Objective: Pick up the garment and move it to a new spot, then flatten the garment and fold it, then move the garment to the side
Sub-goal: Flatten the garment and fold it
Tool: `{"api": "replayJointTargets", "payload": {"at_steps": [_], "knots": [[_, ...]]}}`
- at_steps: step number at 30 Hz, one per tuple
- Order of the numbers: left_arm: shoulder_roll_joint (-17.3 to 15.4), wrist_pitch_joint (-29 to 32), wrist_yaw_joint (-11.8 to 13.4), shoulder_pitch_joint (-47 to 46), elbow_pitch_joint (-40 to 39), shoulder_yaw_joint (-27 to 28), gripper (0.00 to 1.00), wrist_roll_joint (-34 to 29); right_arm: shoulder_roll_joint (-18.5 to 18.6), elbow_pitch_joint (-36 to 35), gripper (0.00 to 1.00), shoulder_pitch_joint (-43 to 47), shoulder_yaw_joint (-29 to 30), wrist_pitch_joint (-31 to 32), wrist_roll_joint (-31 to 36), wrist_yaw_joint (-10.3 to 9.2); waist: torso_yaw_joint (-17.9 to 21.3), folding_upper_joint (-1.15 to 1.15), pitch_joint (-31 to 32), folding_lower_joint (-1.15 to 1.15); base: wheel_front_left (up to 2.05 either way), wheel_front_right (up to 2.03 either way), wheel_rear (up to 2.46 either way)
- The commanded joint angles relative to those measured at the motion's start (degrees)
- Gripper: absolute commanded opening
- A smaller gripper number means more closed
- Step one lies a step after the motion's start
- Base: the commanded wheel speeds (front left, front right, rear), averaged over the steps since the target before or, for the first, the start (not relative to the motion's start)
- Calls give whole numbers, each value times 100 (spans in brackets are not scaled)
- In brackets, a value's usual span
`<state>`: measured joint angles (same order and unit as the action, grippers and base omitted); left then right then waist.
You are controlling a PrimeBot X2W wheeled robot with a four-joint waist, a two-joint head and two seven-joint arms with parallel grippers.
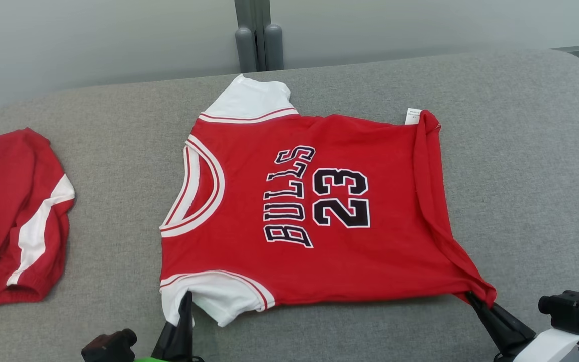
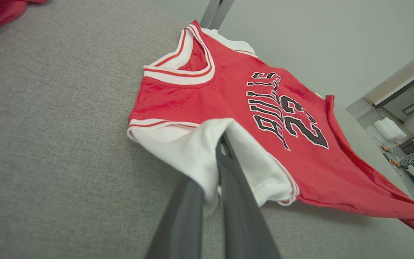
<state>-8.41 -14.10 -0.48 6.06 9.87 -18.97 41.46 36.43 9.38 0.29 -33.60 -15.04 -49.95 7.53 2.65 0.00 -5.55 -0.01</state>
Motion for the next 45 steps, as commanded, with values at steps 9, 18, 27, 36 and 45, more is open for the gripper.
{"api": "replayJointTargets", "payload": {"at_steps": [9,18,27,36,45], "knots": [[-204,258,-196,-714,19,-88,0,-129,-66,66,0,-559,153,125,-306,-9,-3,0,-61,1,0,0,0],[-407,577,-398,-1816,475,-104,0,-156,-225,639,0,-1491,56,234,-562,-9,-89,0,-382,1,0,0,0],[-375,567,-604,-3160,1788,-230,0,-187,-501,1257,27,-2246,-221,217,-542,-9,10,0,-784,1,0,0,0],[-246,-38,-680,-3585,2891,-357,100,-377,-589,1585,100,-2304,-265,-8,-253,-9,3,0,-690,1,0,0,0],[-261,-111,-699,-2925,2863,-180,100,-432,-670,1246,100,-1489,307,-20,308,-8,-87,0,-529,1,0,0,0]]}}
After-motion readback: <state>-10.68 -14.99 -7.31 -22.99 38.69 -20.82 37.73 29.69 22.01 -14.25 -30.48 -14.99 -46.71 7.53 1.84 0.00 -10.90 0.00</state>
